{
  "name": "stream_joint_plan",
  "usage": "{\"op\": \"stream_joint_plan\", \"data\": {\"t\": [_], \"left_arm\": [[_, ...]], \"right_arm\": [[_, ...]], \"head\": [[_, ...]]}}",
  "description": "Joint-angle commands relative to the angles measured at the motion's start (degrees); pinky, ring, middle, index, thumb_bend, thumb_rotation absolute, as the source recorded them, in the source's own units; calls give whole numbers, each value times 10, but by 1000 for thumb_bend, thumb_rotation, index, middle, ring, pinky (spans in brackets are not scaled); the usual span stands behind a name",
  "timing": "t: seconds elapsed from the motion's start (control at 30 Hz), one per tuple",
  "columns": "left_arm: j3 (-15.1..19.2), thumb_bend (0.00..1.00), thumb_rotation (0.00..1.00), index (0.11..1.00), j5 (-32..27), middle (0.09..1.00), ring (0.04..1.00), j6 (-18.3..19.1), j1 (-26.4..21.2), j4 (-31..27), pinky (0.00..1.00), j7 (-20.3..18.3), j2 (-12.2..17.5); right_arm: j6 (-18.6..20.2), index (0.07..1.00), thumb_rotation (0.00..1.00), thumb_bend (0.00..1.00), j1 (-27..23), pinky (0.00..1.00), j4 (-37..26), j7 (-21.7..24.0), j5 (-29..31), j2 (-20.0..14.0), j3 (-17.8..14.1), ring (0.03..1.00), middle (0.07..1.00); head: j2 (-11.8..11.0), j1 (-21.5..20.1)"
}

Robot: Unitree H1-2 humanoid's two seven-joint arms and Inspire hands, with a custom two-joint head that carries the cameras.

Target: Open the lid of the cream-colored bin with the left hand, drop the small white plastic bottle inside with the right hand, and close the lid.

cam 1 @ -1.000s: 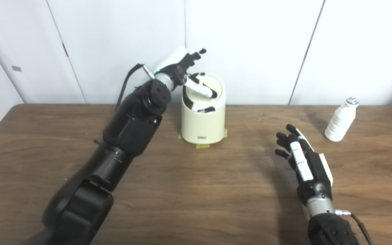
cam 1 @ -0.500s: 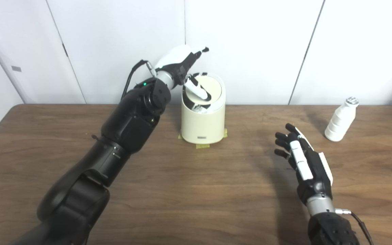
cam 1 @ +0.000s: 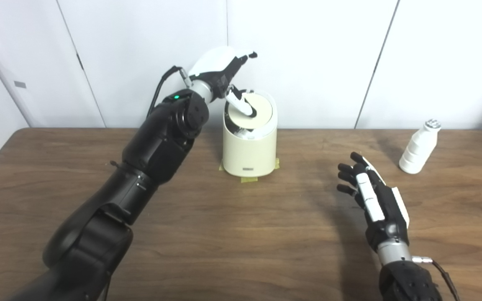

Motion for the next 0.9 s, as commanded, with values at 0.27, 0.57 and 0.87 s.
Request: {"op": "stream_joint_plan", "data": {"t": [0.27,0.57,0.87], "left_arm": [[-26,935,77,949,68,938,942,-33,-48,-3,888,37,17],[-31,958,44,944,83,932,948,-60,-46,9,928,54,16],[-44,972,78,926,106,919,928,-69,-43,19,913,56,23]], "right_arm": [[-3,868,792,394,-16,714,-28,1,-4,2,2,795,778],[-3,868,786,394,-16,719,-29,0,-5,5,4,791,774],[-2,868,815,392,-17,721,-30,-3,-18,8,6,798,777]], "head": [[3,-2],[4,-8],[3,-12]]}}
